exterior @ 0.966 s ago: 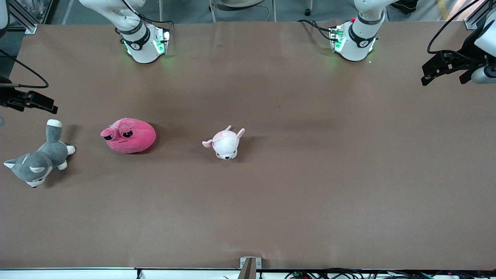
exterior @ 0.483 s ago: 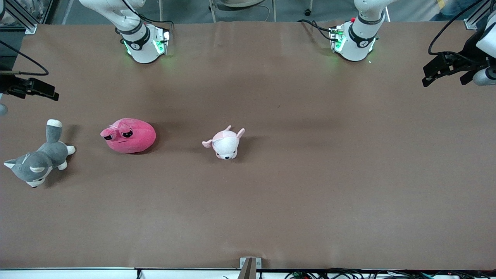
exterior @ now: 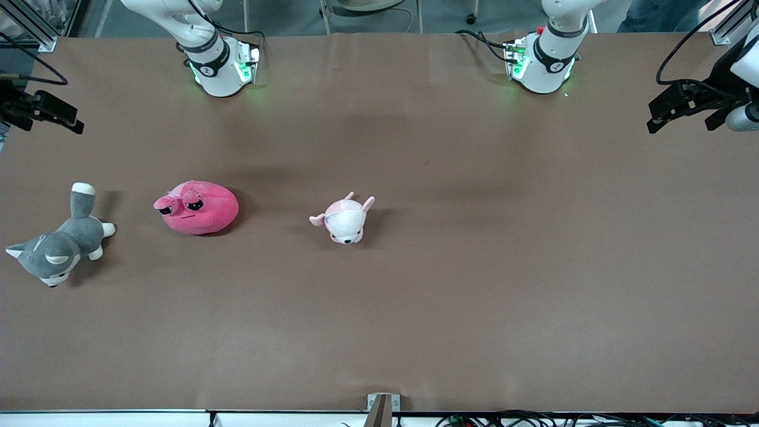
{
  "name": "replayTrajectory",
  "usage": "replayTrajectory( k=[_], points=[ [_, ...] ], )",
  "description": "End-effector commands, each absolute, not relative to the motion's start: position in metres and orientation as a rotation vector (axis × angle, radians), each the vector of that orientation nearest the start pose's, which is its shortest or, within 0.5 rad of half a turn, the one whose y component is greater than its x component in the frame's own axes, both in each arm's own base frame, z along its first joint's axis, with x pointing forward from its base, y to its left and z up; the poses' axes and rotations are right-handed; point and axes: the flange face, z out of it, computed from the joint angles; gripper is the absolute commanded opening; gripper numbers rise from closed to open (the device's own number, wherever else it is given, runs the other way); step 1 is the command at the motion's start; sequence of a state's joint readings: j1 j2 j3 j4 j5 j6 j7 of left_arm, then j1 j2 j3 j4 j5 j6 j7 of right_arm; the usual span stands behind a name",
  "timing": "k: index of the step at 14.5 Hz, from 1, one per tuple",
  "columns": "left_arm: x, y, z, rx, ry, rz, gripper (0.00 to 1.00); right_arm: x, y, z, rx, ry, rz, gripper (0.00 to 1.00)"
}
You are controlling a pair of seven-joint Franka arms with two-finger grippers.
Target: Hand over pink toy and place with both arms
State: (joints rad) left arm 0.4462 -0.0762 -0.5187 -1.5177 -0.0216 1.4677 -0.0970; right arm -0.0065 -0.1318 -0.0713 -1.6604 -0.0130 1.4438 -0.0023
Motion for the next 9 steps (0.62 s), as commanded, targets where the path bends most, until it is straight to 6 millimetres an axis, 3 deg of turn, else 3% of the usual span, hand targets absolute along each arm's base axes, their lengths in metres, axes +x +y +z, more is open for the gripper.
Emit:
replayTrajectory(
  k=[1,4,9],
  points=[
    [0.533,-0.043,0.683,-3.154,-0.024,-0.055,1.0,0.49,-0.041,0.652,-3.145,0.102,0.083,1.0],
    [0.535,-0.045,0.68,-3.151,-0.016,-0.05,1.0,0.486,-0.047,0.682,-3.147,0.121,0.035,1.0],
    [0.535,-0.042,0.68,-3.153,-0.018,-0.047,1.0,0.491,-0.048,0.687,-3.152,0.094,0.016,1.0]
  ],
)
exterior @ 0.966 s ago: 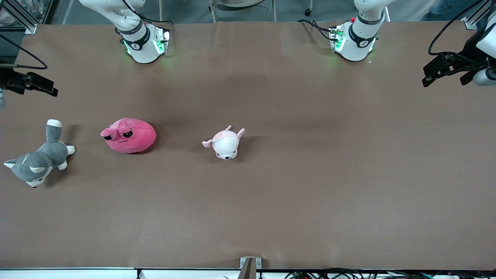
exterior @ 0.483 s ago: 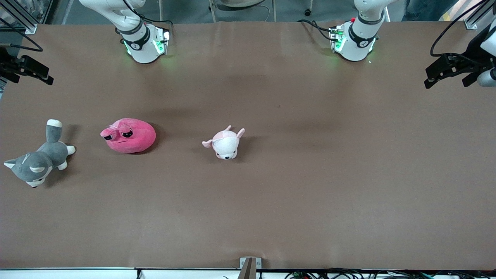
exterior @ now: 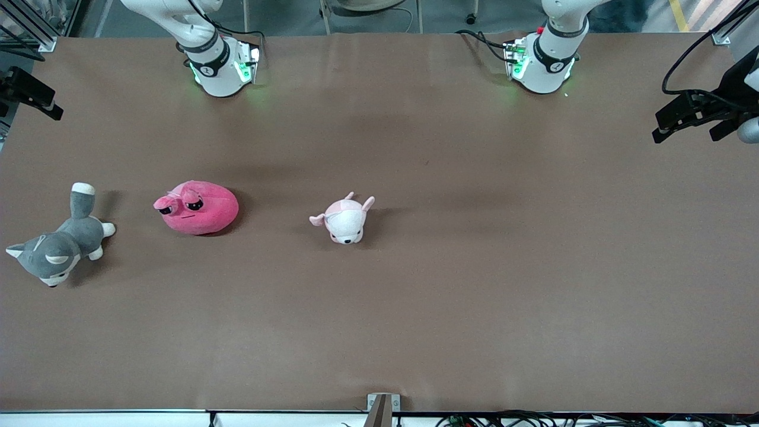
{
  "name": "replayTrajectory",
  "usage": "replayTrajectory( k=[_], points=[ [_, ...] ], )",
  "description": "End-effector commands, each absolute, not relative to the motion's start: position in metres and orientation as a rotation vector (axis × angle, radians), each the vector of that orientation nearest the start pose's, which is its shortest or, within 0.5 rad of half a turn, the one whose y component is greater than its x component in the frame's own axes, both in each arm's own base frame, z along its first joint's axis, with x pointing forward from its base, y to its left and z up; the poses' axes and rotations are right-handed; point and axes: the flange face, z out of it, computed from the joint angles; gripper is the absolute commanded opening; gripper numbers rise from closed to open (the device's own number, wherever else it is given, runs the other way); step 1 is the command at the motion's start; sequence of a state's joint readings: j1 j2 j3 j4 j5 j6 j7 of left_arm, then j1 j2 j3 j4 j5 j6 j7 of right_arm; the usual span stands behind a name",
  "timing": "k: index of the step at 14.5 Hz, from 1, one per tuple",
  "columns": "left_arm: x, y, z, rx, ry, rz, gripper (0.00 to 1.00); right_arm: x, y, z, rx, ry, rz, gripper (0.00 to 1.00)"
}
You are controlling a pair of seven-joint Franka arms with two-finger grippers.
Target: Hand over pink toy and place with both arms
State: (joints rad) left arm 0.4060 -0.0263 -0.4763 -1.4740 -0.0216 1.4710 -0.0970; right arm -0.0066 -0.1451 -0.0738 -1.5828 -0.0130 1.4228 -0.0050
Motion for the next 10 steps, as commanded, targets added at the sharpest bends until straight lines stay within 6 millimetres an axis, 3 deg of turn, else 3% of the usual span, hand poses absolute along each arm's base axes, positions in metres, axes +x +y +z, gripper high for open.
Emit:
replayTrajectory(
  k=[1,10],
  points=[
    [0.5345,-0.04,0.6806,-3.154,-0.023,-0.048,1.0,0.4922,-0.0484,0.6872,-3.151,0.062,0.016,1.0],
    [0.534,-0.0381,0.681,-3.16,-0.023,-0.044,1.0,0.4904,-0.0433,0.6819,-3.109,0.051,0.074,1.0]
  ],
)
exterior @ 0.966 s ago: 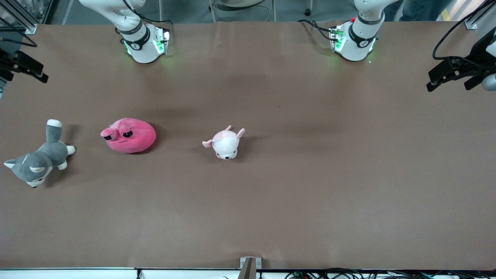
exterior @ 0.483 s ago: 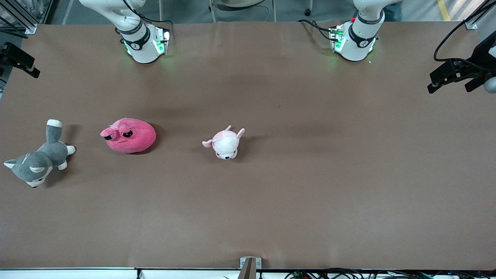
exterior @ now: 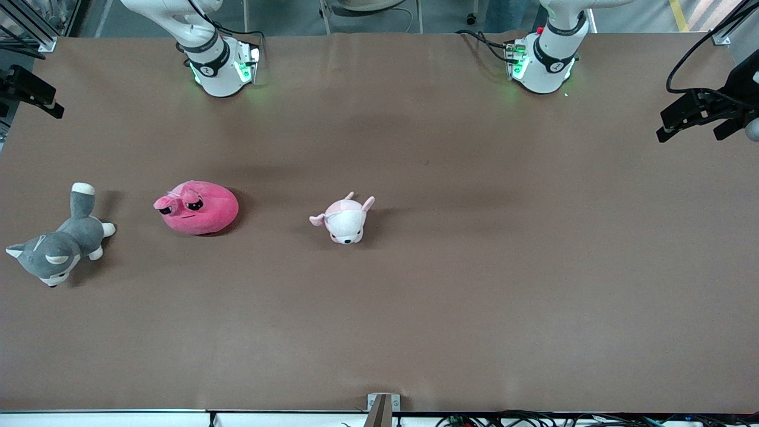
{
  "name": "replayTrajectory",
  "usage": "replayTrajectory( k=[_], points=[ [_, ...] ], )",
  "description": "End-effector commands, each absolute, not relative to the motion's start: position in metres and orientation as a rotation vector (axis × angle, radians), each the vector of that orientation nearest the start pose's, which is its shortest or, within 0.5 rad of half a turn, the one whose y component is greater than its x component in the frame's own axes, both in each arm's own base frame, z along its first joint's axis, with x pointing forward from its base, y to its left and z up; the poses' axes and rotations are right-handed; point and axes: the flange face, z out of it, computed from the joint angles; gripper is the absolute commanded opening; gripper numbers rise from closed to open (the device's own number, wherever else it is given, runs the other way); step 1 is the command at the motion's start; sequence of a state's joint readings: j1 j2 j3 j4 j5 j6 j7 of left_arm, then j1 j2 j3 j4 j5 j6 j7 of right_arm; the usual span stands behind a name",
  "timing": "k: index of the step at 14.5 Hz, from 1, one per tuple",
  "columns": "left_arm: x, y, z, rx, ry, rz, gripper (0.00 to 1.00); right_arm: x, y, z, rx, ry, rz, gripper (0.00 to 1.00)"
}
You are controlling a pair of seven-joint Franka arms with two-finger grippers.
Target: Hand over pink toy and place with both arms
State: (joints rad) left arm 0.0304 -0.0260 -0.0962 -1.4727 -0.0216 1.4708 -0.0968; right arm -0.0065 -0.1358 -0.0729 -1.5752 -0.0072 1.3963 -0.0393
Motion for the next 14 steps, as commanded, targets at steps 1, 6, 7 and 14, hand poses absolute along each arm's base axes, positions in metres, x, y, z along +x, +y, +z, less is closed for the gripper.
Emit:
replayTrajectory(
  k=[1,6,7,14],
  points=[
    [0.534,-0.038,0.681,-3.16,-0.023,-0.044,1.0,0.49,-0.044,0.682,-3.107,0.048,0.076,1.0],
    [0.534,-0.041,0.681,-3.16,-0.013,-0.044,1.0,0.502,-0.045,0.684,-3.109,0.043,0.061,1.0],
    [0.534,-0.041,0.682,-3.16,-0.013,-0.049,1.0,0.502,-0.044,0.685,-3.109,0.041,0.057,1.0],
    [0.533,-0.037,0.684,-3.161,-0.025,-0.056,1.0,0.501,-0.043,0.681,-3.102,0.023,0.089,1.0]
  ],
)
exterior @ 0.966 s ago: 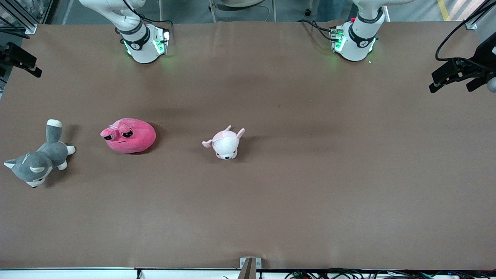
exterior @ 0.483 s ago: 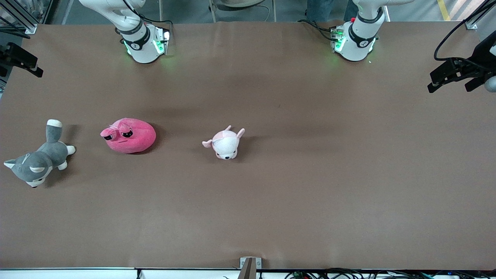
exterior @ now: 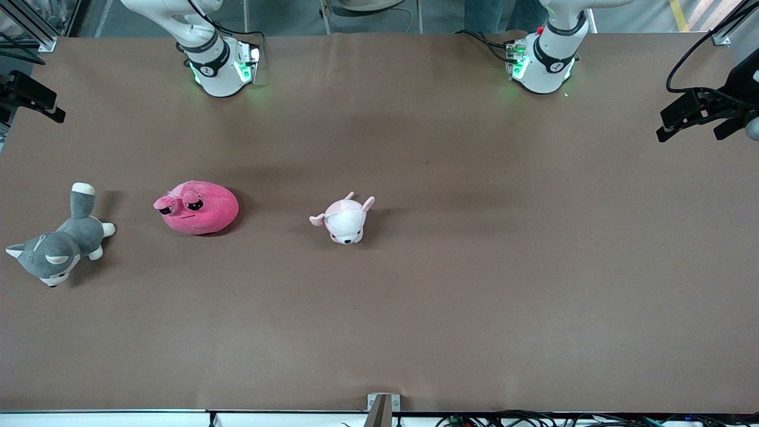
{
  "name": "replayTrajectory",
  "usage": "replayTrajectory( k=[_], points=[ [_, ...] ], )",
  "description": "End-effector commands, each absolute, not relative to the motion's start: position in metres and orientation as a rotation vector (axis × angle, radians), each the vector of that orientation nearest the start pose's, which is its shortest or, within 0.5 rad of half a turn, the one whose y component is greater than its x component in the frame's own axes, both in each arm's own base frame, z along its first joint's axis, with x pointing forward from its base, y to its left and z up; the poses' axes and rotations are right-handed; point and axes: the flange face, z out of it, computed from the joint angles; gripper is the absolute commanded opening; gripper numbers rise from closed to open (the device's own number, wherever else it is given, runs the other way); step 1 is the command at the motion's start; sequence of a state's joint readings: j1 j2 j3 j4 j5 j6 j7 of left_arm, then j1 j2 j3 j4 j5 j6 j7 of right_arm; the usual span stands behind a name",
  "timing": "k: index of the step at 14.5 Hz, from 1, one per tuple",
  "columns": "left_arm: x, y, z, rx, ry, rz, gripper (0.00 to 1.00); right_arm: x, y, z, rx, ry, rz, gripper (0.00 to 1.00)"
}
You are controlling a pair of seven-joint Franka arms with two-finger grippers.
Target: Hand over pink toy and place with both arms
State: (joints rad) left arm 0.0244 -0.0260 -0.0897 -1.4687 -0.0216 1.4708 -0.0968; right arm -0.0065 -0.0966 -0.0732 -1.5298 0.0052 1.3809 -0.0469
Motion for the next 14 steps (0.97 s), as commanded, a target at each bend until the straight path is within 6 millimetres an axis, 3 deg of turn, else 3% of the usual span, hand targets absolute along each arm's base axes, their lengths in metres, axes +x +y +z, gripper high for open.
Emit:
replayTrajectory(
  k=[1,14],
  points=[
    [0.5331,-0.0385,0.6836,-3.163,-0.022,-0.056,1.0,0.5001,-0.0441,0.6806,-3.102,0.016,0.089,1.0],
    [0.5334,-0.037,0.683,-3.164,-0.027,-0.056,1.0,0.4997,-0.0488,0.681,-3.115,-0.019,0.083,1.0]
  ],
)
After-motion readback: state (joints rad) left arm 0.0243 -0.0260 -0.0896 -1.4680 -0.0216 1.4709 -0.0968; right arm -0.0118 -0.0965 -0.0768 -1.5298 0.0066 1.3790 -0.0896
